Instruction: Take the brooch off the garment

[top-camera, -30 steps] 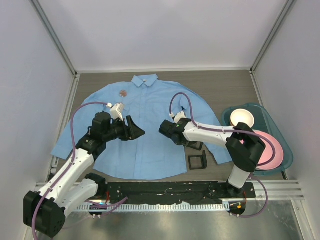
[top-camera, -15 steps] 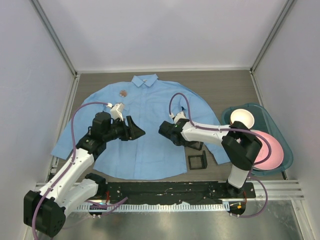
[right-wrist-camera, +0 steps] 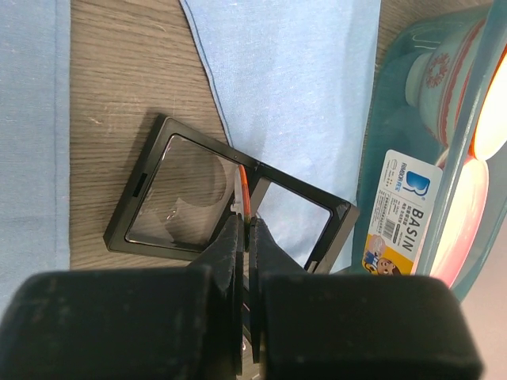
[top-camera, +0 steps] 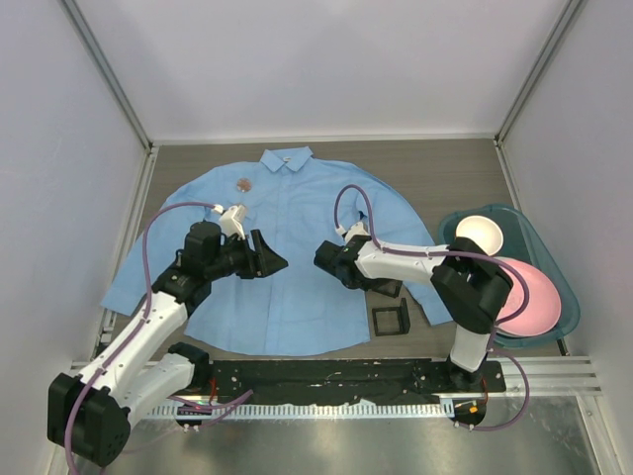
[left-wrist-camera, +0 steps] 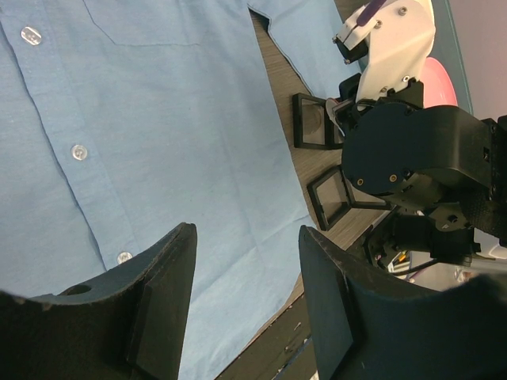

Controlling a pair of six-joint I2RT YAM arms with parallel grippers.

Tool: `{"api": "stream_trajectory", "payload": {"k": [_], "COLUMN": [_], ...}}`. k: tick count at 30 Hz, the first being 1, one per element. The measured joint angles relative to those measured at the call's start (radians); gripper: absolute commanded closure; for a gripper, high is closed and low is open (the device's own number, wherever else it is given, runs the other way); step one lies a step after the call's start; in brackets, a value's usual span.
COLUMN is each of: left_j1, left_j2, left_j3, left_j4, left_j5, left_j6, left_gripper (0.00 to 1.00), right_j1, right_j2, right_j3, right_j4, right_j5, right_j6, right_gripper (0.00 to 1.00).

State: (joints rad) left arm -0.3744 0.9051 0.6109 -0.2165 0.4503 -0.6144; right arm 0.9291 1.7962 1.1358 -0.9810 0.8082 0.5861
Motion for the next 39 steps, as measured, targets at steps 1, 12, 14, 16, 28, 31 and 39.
{"api": "stream_trajectory", "payload": {"k": [1,12,14,16,28,31,39], "left_j1": [0.000,0.000,0.000,0.000,0.000,0.000,0.000], "left_j2": [0.001,0.015,0.017,0.018,0.022,0.022,0.022], "left_j3": [0.000,0.000,0.000,0.000,0.000,0.000,0.000], "left_j4": [0.000,0.004,0.003,0.004,0.010,0.010,0.010], "left_j5": [0.000,0.007,0.007,0.007,0.009,0.014,0.014], "left_j6": [0.000,0.000,0.000,0.000,-0.001,-0.001,-0.002], "left_gripper": [0.43,0.43,0.43,0.43,0.43,0.43,0.42], "right_j1": [0.000,-0.002,-0.002,-0.002,-0.002,-0.002,-0.001], "right_j2": [0.000,0.021,0.024,0.028,0.035,0.035,0.006], "right_j3": [0.000,-0.002,-0.002,-0.002,-0.002,-0.002,-0.003], "right_j4": [0.000,0.002,0.002,0.003,0.018,0.025,0.043], "right_j5": [0.002,0.005,0.005,0.004,-0.029,-0.050,-0.098], "right_j6": [0.000,-0.008,-0.010,-0.013,-0.041,-0.053,-0.074], "right_gripper": [0.99,0.95,0.91,0.87,0.78,0.75,0.68]}}
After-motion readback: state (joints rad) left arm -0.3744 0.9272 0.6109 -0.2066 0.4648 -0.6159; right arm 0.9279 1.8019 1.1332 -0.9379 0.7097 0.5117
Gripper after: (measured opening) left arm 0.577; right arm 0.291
